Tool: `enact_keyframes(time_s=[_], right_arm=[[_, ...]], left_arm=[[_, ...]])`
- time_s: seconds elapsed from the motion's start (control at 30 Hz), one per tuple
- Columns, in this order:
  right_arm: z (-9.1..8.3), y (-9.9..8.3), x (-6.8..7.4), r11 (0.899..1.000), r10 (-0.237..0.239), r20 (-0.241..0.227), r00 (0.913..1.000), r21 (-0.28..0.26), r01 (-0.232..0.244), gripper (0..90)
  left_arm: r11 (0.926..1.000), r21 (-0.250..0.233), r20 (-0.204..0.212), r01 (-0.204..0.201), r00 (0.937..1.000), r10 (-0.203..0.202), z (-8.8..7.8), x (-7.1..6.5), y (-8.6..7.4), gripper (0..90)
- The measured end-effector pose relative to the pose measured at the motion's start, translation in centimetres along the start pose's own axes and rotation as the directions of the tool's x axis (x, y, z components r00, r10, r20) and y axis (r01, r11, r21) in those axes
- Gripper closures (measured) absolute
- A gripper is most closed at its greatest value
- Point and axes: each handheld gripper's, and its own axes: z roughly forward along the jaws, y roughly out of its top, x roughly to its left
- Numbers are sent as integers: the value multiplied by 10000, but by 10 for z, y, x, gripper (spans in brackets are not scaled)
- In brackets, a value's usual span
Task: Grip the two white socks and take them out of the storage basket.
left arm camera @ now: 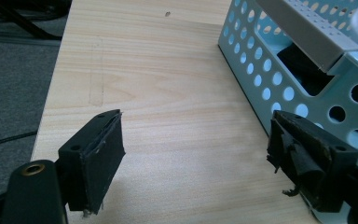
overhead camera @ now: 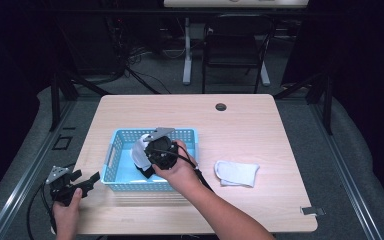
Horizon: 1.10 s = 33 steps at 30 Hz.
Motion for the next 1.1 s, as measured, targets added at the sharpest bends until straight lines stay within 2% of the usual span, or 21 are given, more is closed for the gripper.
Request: enact_keyframes(time_s=[0.07, 0.13, 0.23, 0.27, 0.57, 0.83, 1.1], right_arm=[[-3, 0, 0, 9999, -56, 42, 10000, -161, 56, 871], [-15, 1, 0, 9985, -88, 74, 9999, -548, 92, 871], [-22, 0, -1, 9972, -139, 123, 9998, -738, 148, 871], [-28, 0, -1, 9950, -150, 125, 9998, -981, 162, 871], [-55, -7, -6, 9850, -2, 175, 9998, -1727, 32, 871], [-82, -19, -16, 9766, 255, 221, 9994, -2143, -202, 871], [-110, -31, -26, 9681, 333, 579, 9978, -2499, -178, 872]], left_arm=[[10000, -17, -3, 2, 10000, -2, 0, 0, 0, 183], [10000, -18, -4, 7, 10000, -7, 0, 0, 0, 183], [10000, -6, 1, -12, 10000, 12, 0, 0, 0, 183], [10000, -5, -3, -5, 10000, 5, 0, 0, 0, 183], [10000, 52, -24, -29, 10000, 29, 0, 0, 0, 183], [10000, 64, -26, -29, 10000, 29, 0, 0, 0, 183], [10000, 94, -36, -34, 10000, 34, 0, -1, 0, 183]])
